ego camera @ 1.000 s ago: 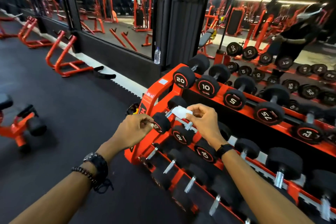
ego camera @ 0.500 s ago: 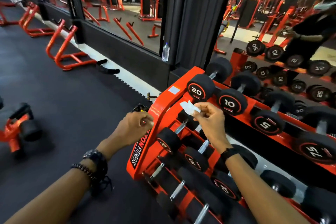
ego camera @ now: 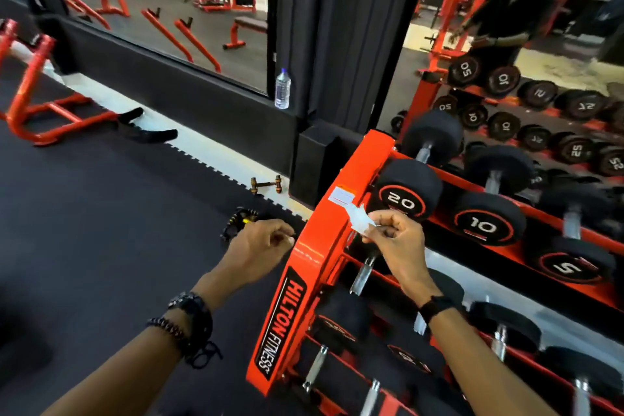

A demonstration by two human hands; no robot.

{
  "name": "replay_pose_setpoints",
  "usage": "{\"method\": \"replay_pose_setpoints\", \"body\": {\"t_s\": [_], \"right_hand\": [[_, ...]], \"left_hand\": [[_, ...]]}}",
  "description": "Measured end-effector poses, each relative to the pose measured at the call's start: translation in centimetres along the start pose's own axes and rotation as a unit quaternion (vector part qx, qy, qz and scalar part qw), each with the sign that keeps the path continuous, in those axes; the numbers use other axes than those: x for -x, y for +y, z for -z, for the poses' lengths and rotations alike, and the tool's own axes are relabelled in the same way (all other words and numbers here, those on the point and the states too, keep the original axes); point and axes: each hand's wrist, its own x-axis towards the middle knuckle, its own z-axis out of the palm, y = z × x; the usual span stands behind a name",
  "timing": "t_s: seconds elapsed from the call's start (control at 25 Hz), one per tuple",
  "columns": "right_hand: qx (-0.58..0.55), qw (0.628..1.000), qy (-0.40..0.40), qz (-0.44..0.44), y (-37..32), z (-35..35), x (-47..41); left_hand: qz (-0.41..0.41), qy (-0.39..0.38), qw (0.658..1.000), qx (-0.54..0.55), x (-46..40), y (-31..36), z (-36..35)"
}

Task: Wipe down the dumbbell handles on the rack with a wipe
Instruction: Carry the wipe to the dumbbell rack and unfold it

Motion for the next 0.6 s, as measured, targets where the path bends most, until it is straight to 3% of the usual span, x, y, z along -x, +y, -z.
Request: {"method": "replay_pose_setpoints", "body": {"t_s": [0.2,0.6], "right_hand": [[-0.018,0.998,0.062,-0.009,2.3,-1.1,-6.8],[-0.039,0.953,0.294,-0.060,5.7,1.2,-19.3]], "left_hand": [[-0.030,-0.058,0.998,-0.014,-9.6,-2.4,-1.2],[-0.145,-0.129,0.978,-0.071,-30.3,-0.3,-6.3]]}}
